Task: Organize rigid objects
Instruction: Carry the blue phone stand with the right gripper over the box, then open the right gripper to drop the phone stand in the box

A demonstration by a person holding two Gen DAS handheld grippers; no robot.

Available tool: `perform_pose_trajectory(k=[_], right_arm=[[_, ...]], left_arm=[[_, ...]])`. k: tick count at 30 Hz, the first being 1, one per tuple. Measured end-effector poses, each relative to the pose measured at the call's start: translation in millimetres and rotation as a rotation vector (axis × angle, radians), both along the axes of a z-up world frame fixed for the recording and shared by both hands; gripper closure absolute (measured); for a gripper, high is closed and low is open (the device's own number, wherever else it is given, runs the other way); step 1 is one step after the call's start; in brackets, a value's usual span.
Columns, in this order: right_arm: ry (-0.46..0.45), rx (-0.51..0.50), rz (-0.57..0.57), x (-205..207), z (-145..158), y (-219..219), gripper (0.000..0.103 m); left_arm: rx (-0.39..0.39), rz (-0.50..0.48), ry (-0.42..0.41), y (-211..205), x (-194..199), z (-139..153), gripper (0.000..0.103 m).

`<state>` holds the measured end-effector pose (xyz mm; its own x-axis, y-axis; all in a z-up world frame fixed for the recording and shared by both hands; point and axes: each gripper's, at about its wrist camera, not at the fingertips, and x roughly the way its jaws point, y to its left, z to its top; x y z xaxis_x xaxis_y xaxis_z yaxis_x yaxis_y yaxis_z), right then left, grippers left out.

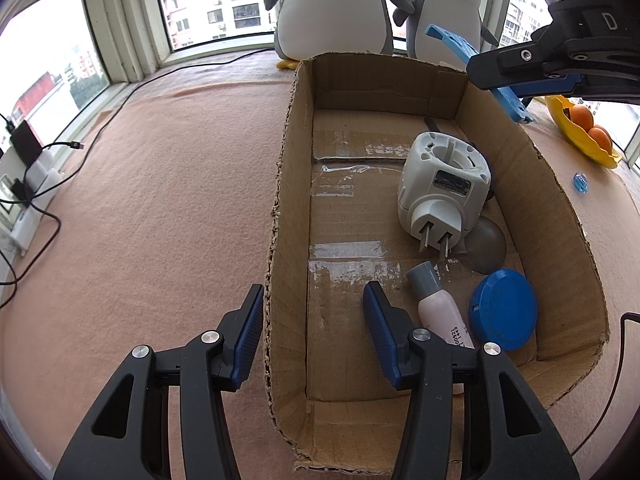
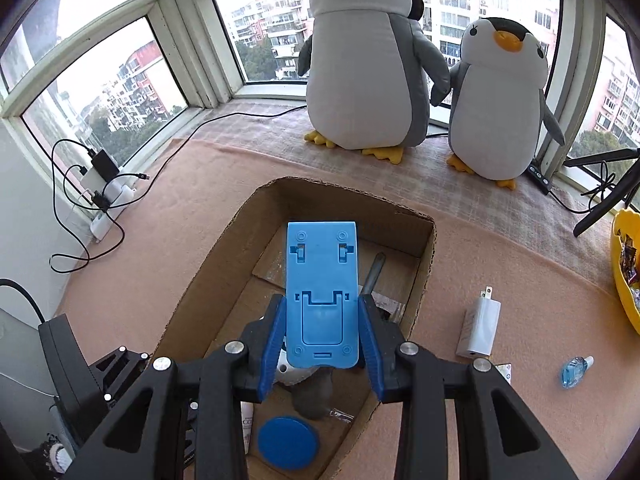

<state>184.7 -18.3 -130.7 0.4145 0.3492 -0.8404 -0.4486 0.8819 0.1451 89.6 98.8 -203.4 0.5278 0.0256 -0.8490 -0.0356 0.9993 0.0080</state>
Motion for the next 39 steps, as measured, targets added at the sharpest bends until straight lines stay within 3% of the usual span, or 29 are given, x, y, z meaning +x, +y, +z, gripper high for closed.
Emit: perform_pose_trajectory(k=[15,26,28,30,39], right_arm=[[0.015,-0.023,0.022,16,-17,44,0.070],[0.021,-0.012,0.017,21,-19,49,0.070],[0.013,-0.016,0.017,21,-18,50,0.059],[-0.006,-0.019,0.010,20,-16,49,0.040],[-0.017,-0.045,-0.001,20,-14,44,0.036]], left_arm=[[0.000,0.000,0.000,0,-1,0,0.053],[0.001,-0.001,0.000,0,-1,0,0.053],[0.001,-0.001,-0.001,0,0,0,0.053],[0.000,0.000,-0.001,0,0,0,0.053],[0.001,-0.001,-0.002,0,0,0,0.053]])
